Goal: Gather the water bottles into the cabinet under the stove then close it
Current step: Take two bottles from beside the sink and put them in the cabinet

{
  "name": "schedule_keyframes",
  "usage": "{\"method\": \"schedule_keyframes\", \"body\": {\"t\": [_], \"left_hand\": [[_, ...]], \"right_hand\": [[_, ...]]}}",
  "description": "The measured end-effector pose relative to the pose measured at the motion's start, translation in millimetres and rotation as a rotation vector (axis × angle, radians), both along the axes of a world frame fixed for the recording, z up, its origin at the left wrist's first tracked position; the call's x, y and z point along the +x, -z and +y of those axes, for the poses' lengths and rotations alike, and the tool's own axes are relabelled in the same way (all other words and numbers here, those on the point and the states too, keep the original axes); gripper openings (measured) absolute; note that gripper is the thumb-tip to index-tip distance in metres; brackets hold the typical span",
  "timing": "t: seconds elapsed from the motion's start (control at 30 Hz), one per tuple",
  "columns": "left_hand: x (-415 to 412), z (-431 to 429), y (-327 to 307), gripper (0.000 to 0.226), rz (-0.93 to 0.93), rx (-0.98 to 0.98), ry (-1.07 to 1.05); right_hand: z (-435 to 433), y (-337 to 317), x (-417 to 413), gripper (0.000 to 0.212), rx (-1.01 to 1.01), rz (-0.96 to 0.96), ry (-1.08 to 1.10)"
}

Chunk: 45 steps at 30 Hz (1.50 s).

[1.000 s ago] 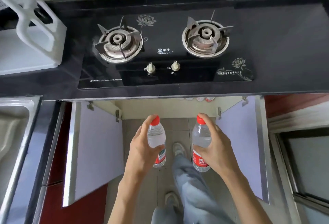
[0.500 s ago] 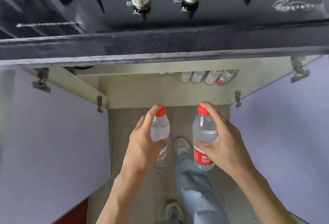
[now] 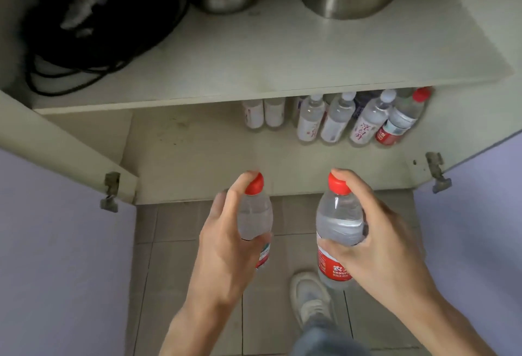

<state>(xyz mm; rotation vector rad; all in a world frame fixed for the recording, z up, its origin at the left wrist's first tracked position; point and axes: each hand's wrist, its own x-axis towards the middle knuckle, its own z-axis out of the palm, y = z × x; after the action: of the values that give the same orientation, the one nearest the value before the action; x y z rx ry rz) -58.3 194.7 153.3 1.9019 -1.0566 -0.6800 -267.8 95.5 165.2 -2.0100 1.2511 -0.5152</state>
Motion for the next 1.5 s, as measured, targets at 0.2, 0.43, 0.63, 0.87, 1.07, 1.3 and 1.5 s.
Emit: {"method": "schedule_keyframes", "body": {"t": [0.2,0.43,0.63,0.87,1.07,1.3,1.5], "left_hand": [[22.5,-40.5,68.9,0.119,-0.075,-0.146,0.0],[56.3,-102.9,130.4,0.114,-0.136,-0.272,-0.005],[85.4,-146.0,163.2,0.114,-0.192,-0.352,0.015],[110.4,-190.4,188.2,0.117,-0.198,-0.411,-0.023],[124.8,-220.9,189.9,0.115,-0.247,-0.439,0.023],[140.5,-255.3,195.7,0.11,-0.242,-0.493,0.032],[146.3,-265.5,203.1,0.113,-0.26,-0.514,0.03]], "right_hand": [[-42.6,72.7,31.2,0.113,-0.104,-0.13,-0.041],[-106.4,143.1,80.9,0.11,-0.255,-0.214,-0.095],[-151.9,186.7,119.2,0.109,-0.347,-0.322,-0.145],[-181.3,204.0,147.6,0.113,-0.392,-0.331,-0.106],[-204.5,203.8,170.7,0.112,-0.409,-0.309,-0.103],[-234.3,207.9,192.9,0.112,-0.459,-0.27,-0.077],[-248.1,210.9,204.2,0.106,-0.519,-0.28,-0.055]]}}
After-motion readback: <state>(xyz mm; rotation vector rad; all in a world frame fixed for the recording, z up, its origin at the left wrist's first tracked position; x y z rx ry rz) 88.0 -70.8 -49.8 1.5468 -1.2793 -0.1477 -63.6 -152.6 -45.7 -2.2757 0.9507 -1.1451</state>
